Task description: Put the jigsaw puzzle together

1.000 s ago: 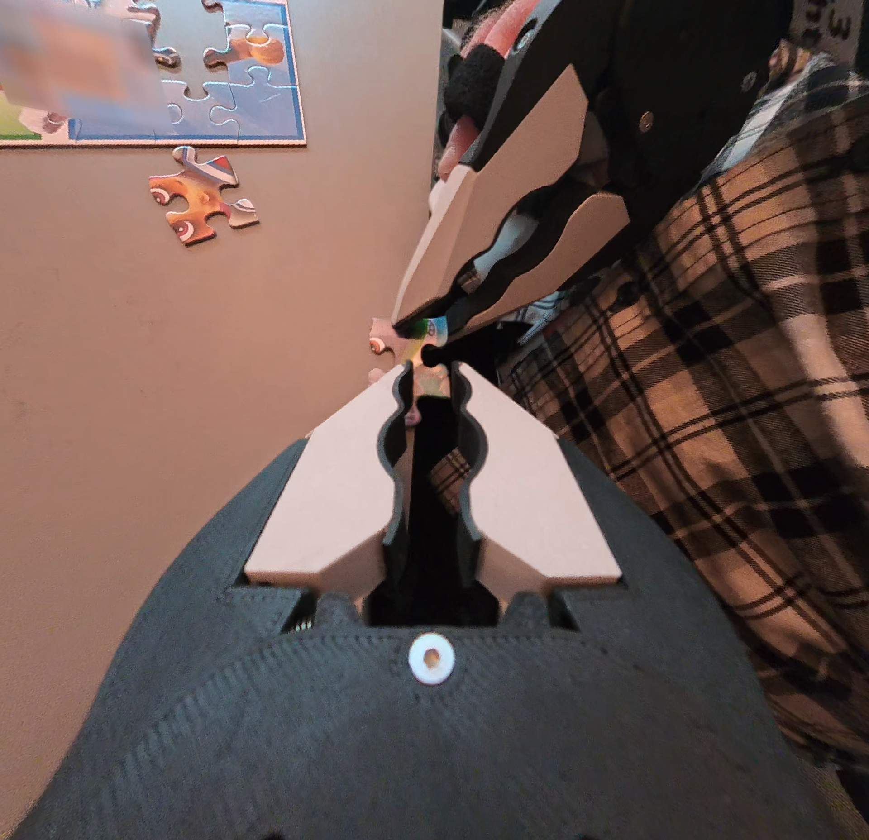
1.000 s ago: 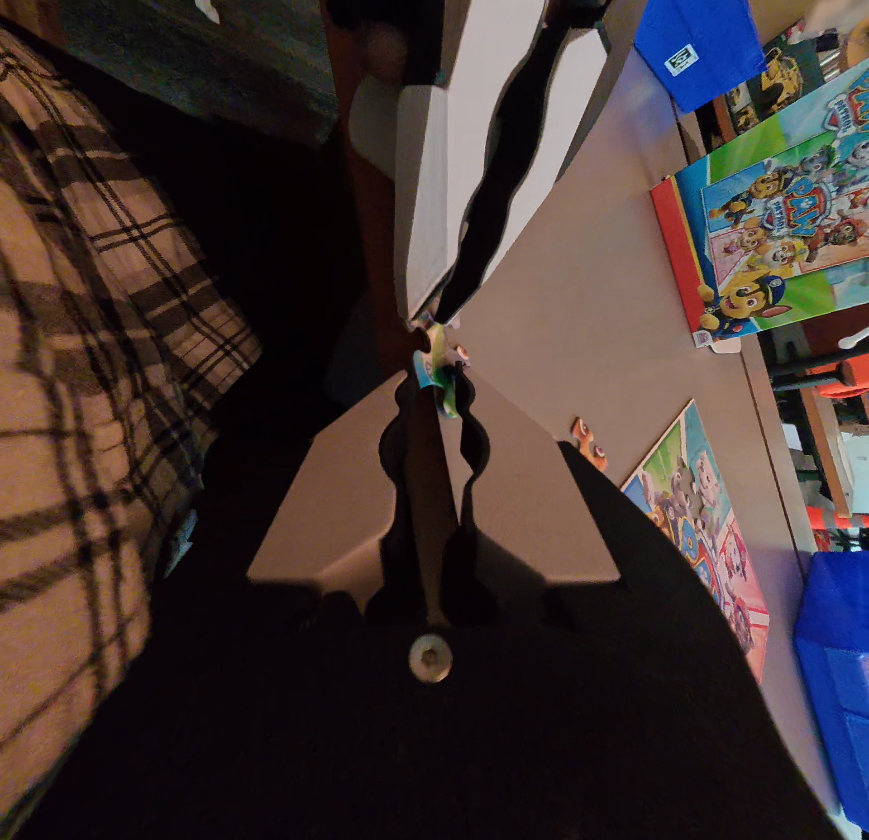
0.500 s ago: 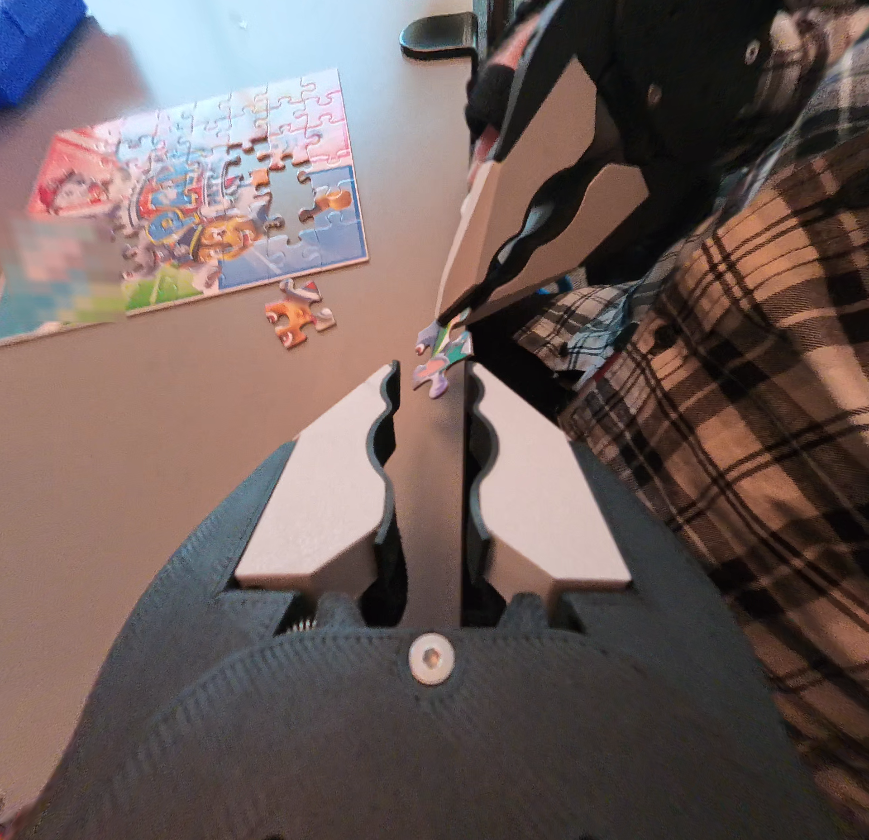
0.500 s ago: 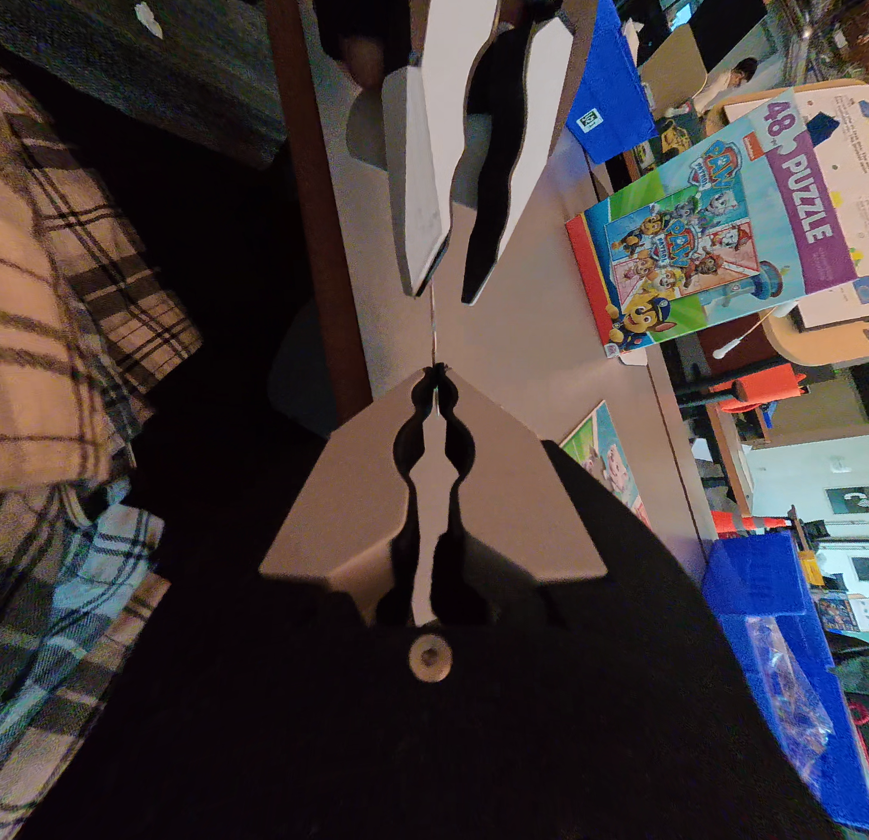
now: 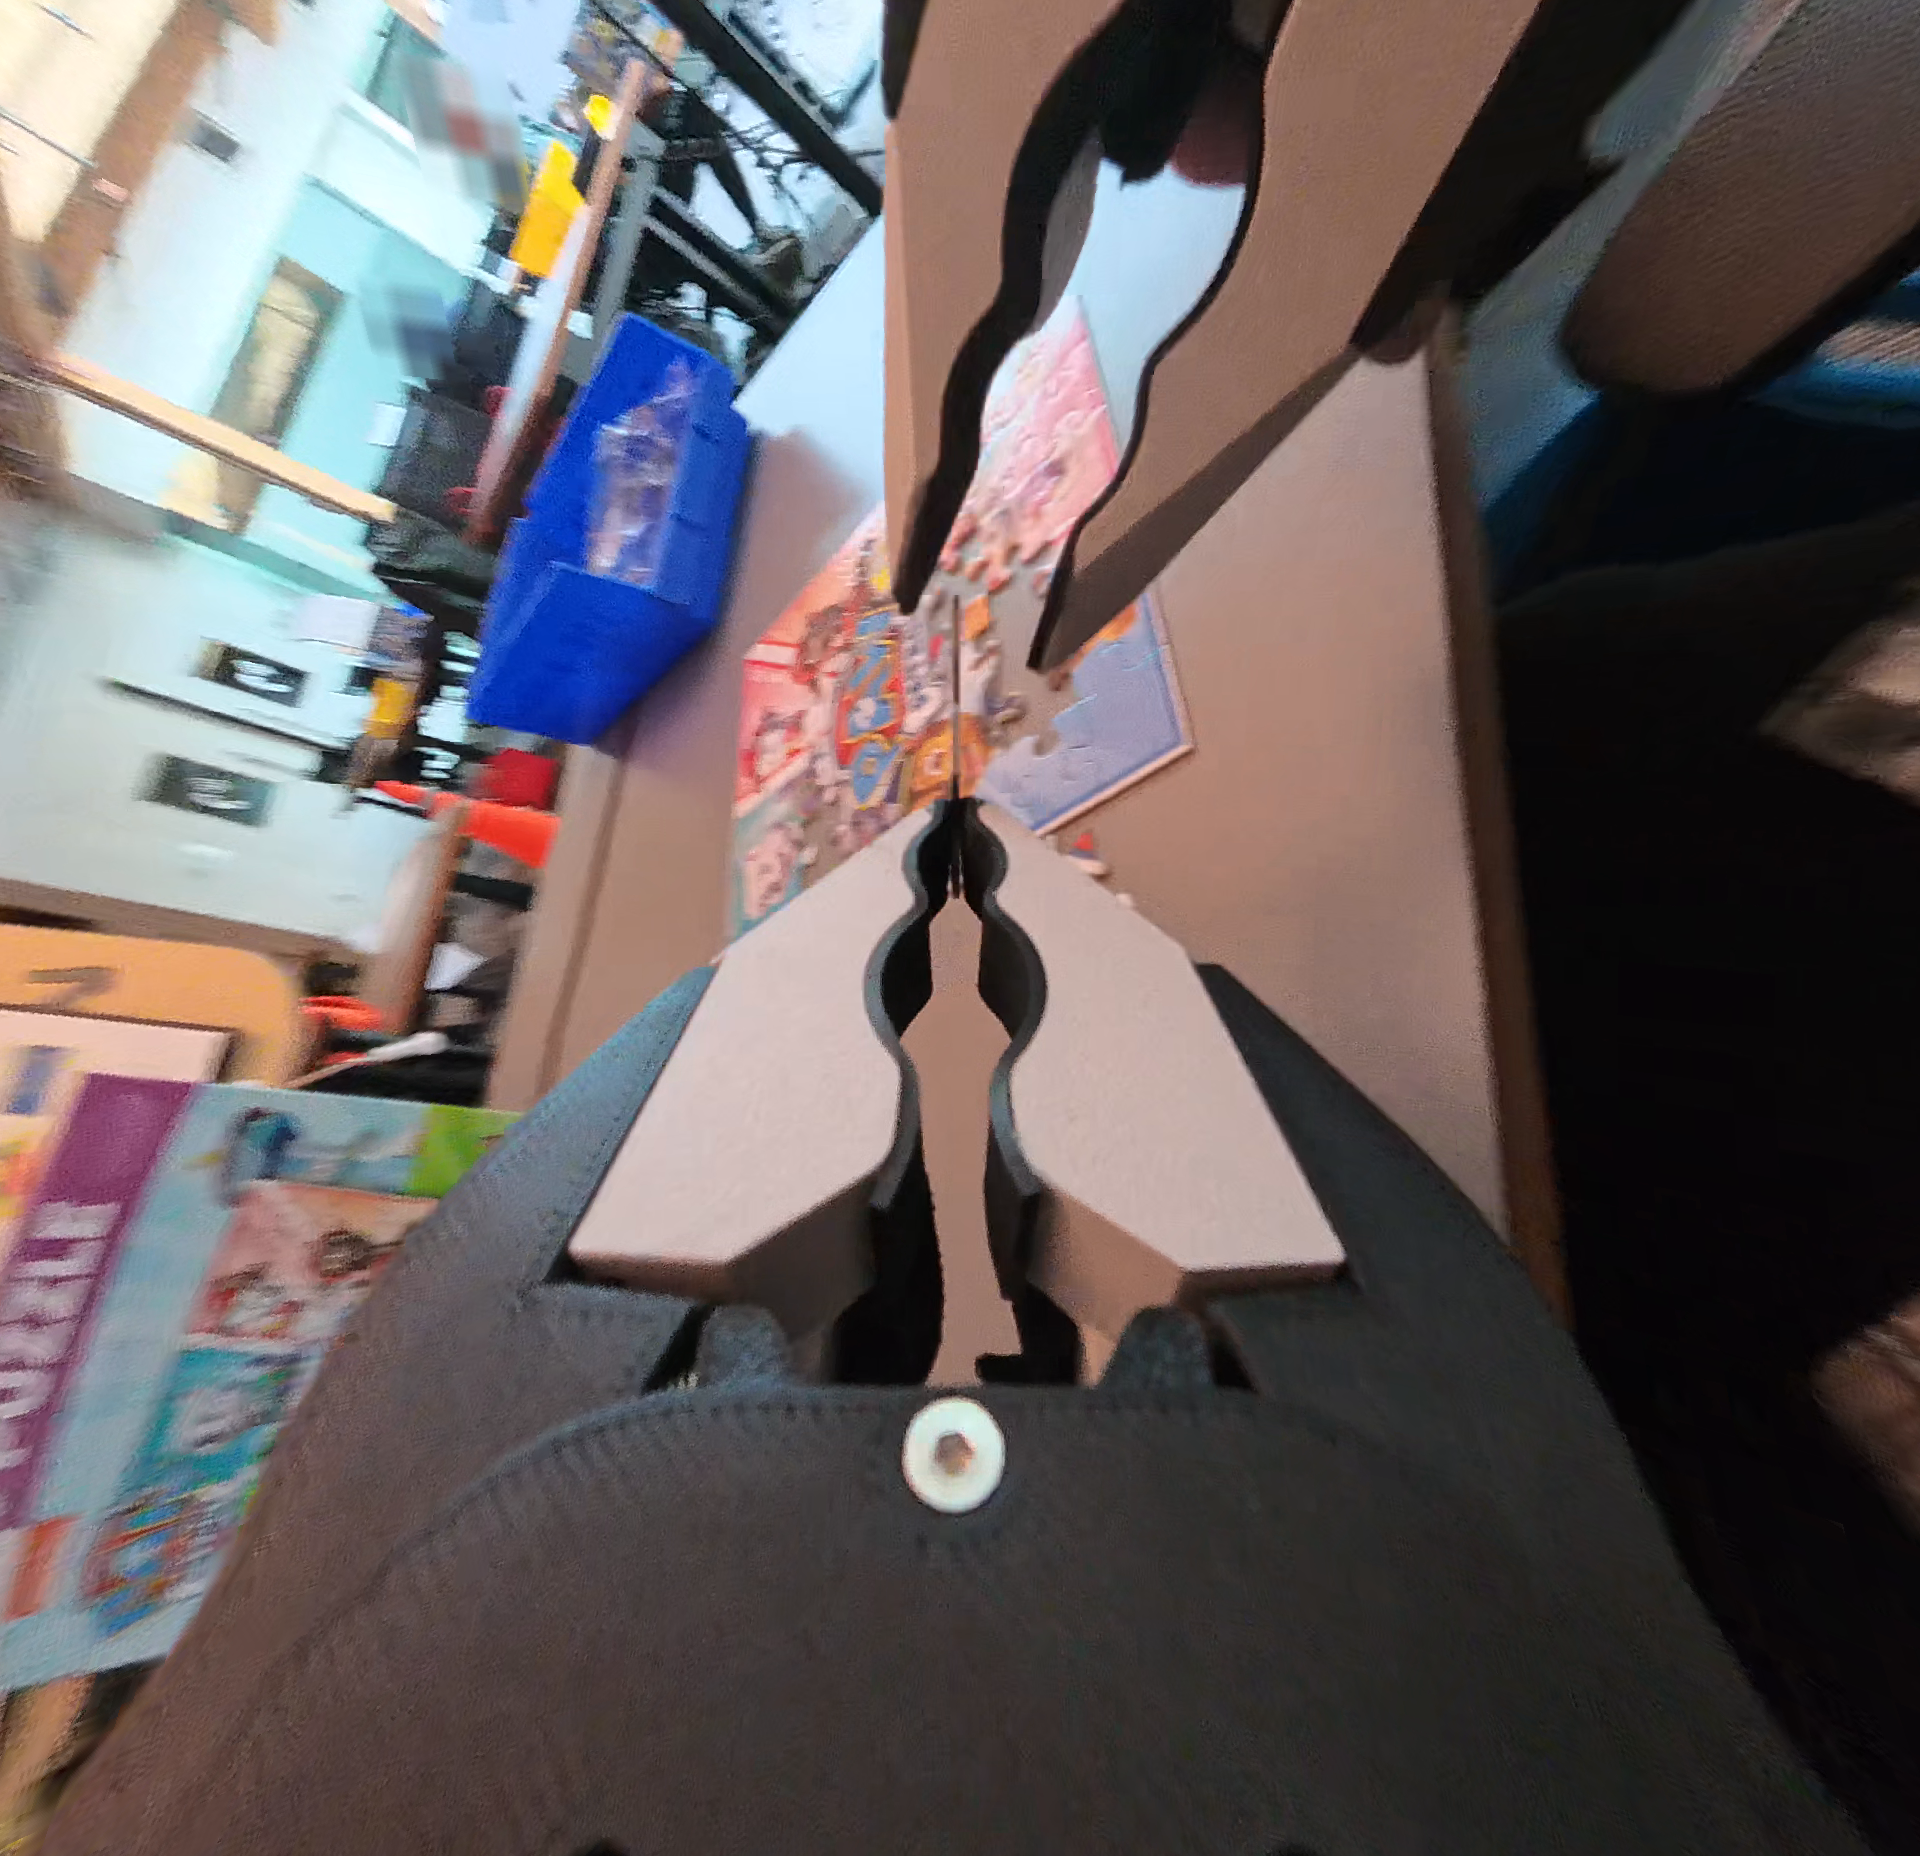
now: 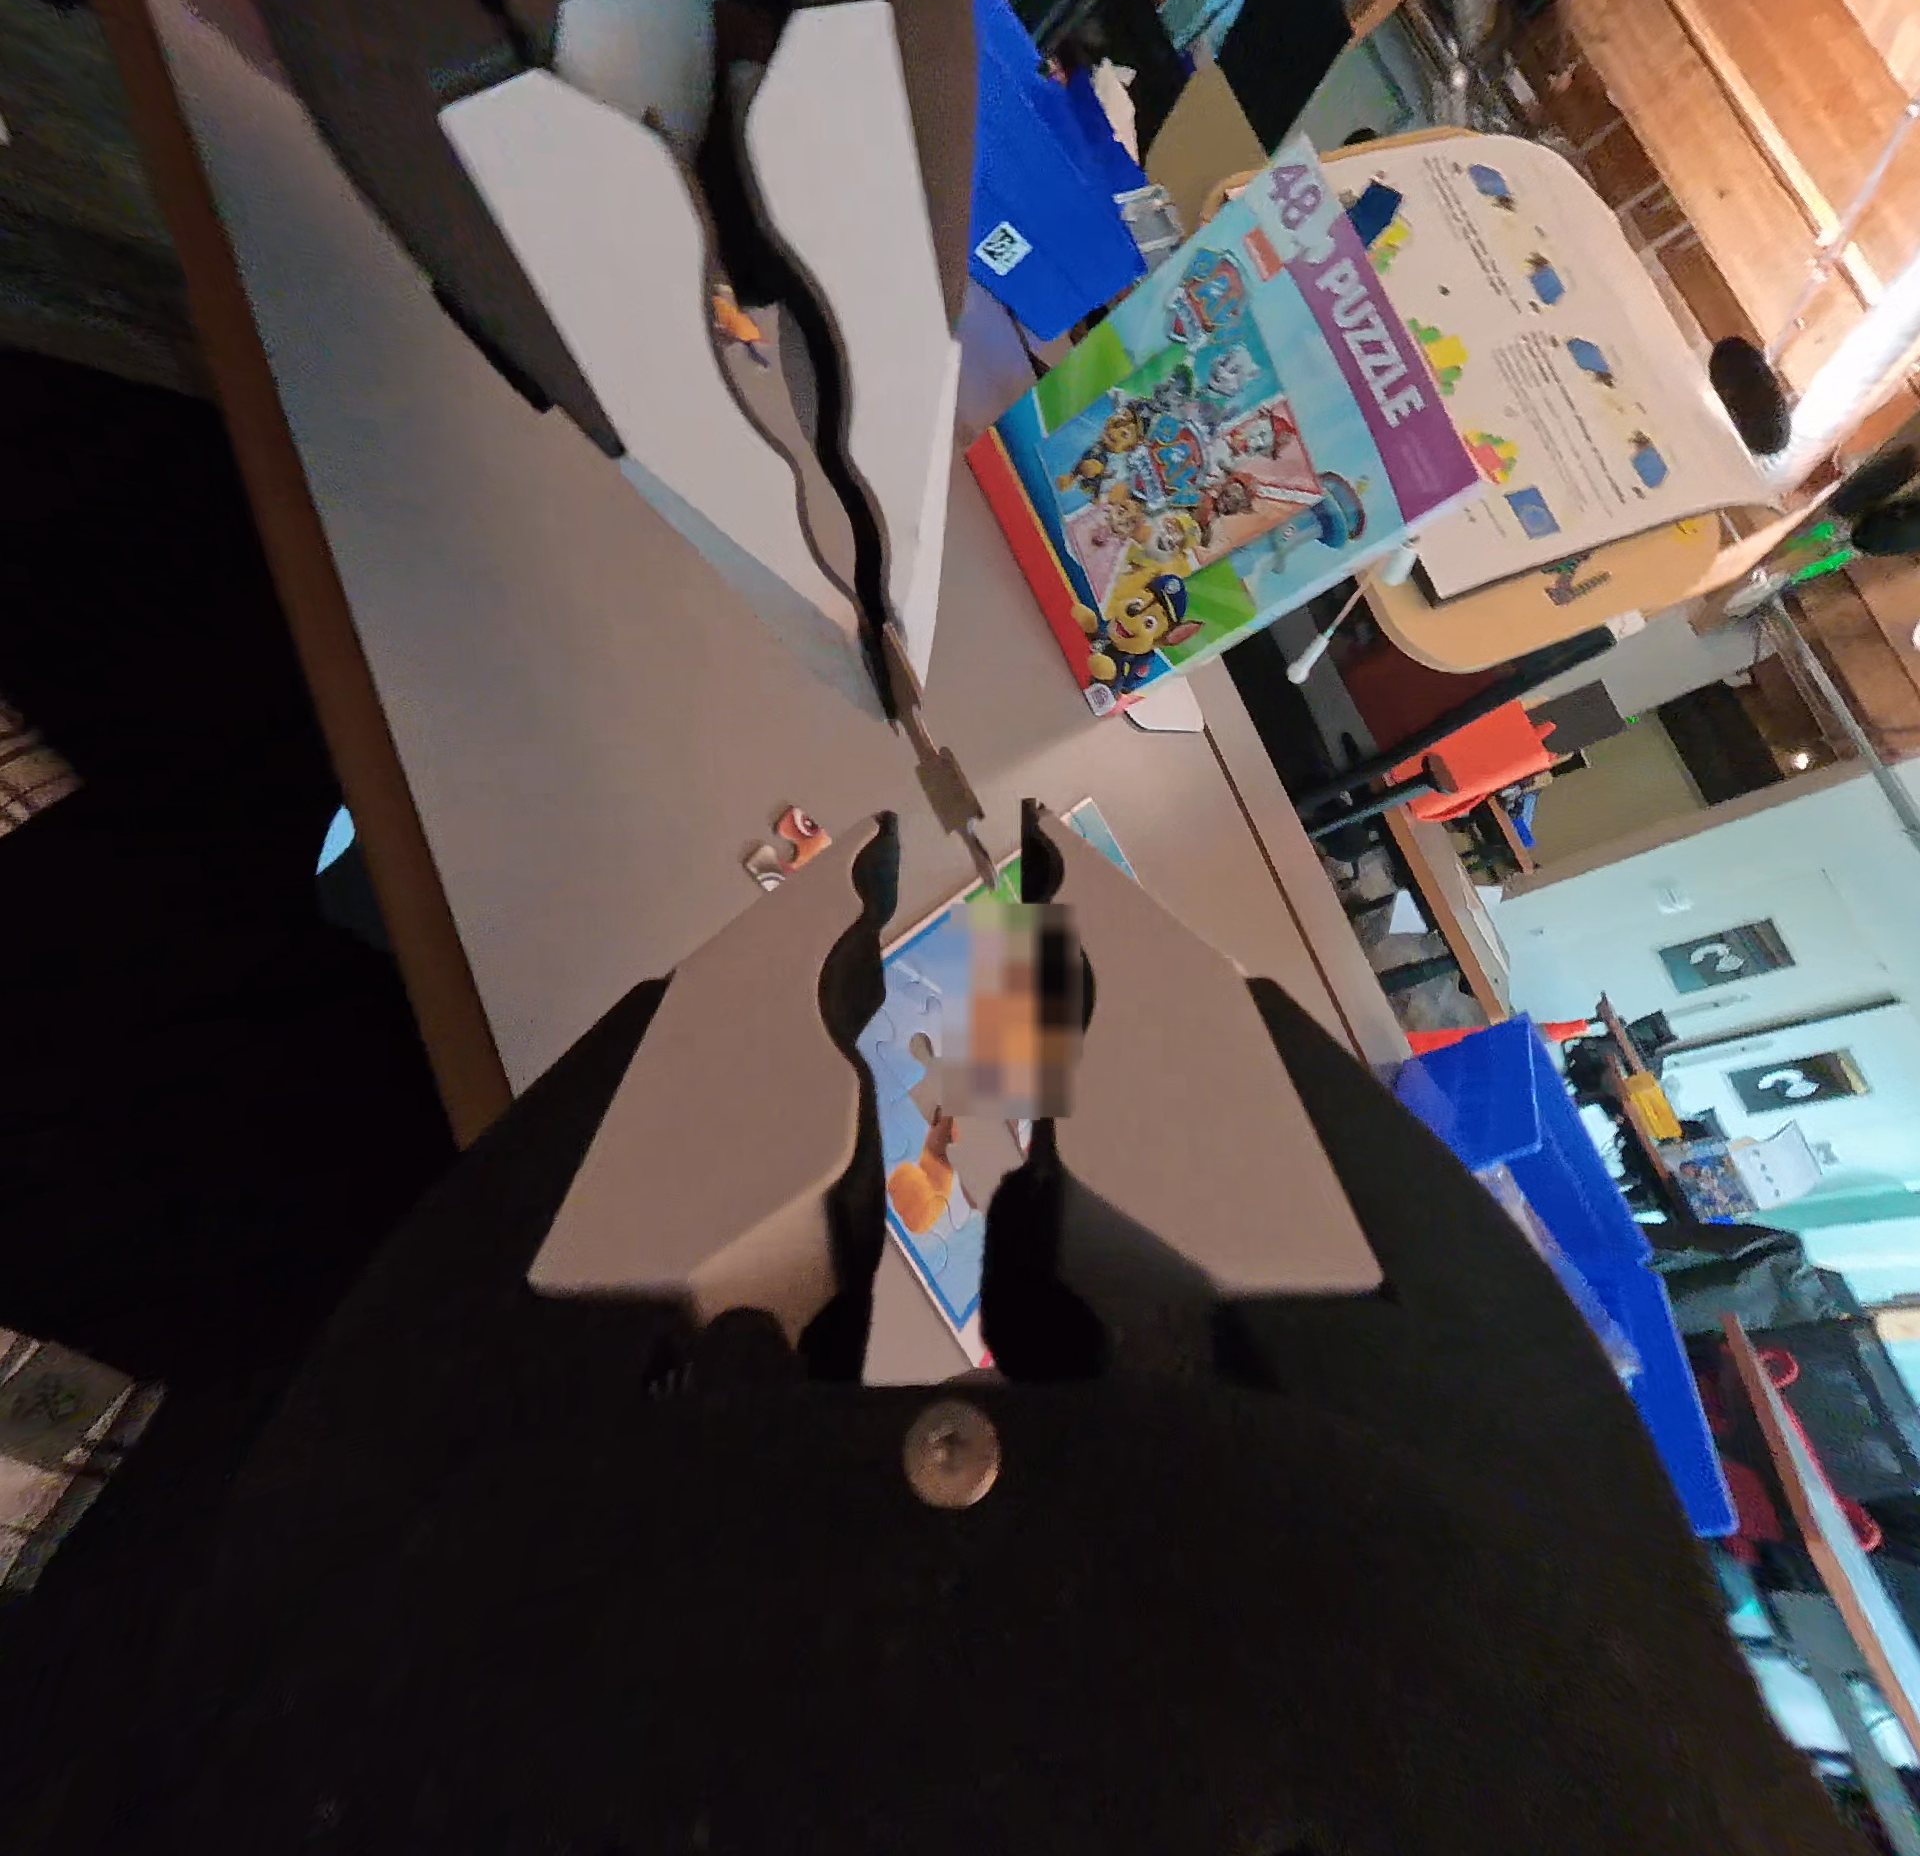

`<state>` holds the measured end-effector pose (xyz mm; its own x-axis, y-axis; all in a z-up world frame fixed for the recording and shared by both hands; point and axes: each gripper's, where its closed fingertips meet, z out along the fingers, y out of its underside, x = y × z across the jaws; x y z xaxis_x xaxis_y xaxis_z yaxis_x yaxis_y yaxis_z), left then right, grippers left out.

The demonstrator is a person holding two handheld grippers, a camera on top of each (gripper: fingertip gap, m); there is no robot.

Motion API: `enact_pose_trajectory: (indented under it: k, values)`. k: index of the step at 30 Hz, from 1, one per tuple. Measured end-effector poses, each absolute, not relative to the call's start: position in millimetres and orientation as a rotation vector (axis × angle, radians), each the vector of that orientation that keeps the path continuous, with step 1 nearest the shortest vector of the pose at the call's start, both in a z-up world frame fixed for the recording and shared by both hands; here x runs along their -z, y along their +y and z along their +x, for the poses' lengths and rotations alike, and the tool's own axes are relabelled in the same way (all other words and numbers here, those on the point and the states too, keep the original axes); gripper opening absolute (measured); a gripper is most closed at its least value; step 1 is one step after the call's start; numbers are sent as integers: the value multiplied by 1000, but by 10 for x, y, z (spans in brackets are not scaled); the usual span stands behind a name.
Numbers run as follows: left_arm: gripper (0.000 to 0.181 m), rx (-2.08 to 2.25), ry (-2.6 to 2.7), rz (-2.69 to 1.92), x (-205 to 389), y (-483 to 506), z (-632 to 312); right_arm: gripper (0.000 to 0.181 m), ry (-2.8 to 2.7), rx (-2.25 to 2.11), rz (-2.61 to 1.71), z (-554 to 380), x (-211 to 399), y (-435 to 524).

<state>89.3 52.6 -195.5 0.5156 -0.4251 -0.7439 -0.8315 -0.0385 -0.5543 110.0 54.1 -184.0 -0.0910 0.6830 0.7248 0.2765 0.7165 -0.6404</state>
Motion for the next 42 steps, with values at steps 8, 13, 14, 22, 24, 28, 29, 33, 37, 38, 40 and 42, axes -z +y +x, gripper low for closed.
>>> enact_pose_trajectory:
  k: [8, 13, 14, 22, 24, 28, 29, 33, 37, 38, 40, 42]
  values:
    - [0, -781, 1211, -1504, 1929, 683, 936, 15, -1636, -393, -830, 1168, 1805, 676]
    - [0, -812, 1258, -1495, 1987, 741, 974, 0, -1666, -318, -799, 1181, 1897, 734]
    - [0, -794, 1267, -1502, 2011, 754, 989, 0, -1674, -312, -794, 1195, 1913, 746]
    - [0, -683, 1327, -1586, 2235, 920, 1137, 0, -1754, -239, -809, 1317, 2149, 947]
    - [3, -674, 1334, -1642, 2338, 988, 1097, 0, -1766, -214, -812, 1327, 2202, 1011]
    - [11, -590, 1297, -1752, 2461, 1096, 951, 0, -1781, -157, -817, 1341, 2276, 1186]
    - [11, -559, 1281, -1779, 2475, 1108, 922, 0, -1785, -147, -816, 1345, 2287, 1222]
    - [16, -463, 1251, -1854, 2550, 1131, 867, 0, -1803, -96, -790, 1342, 2323, 1366]
    - [21, -461, 1236, -1875, 2586, 1179, 818, 0, -1820, -31, -729, 1299, 2359, 1501]
    - [21, -455, 1232, -1876, 2589, 1189, 817, 0, -1824, -14, -713, 1286, 2368, 1536]
    - [21, -453, 1234, -1879, 2595, 1208, 807, 0, -1831, 12, -685, 1258, 2387, 1601]
    - [21, -461, 1231, -1890, 2598, 1232, 767, 0, -1836, 12, -674, 1229, 2407, 1675]
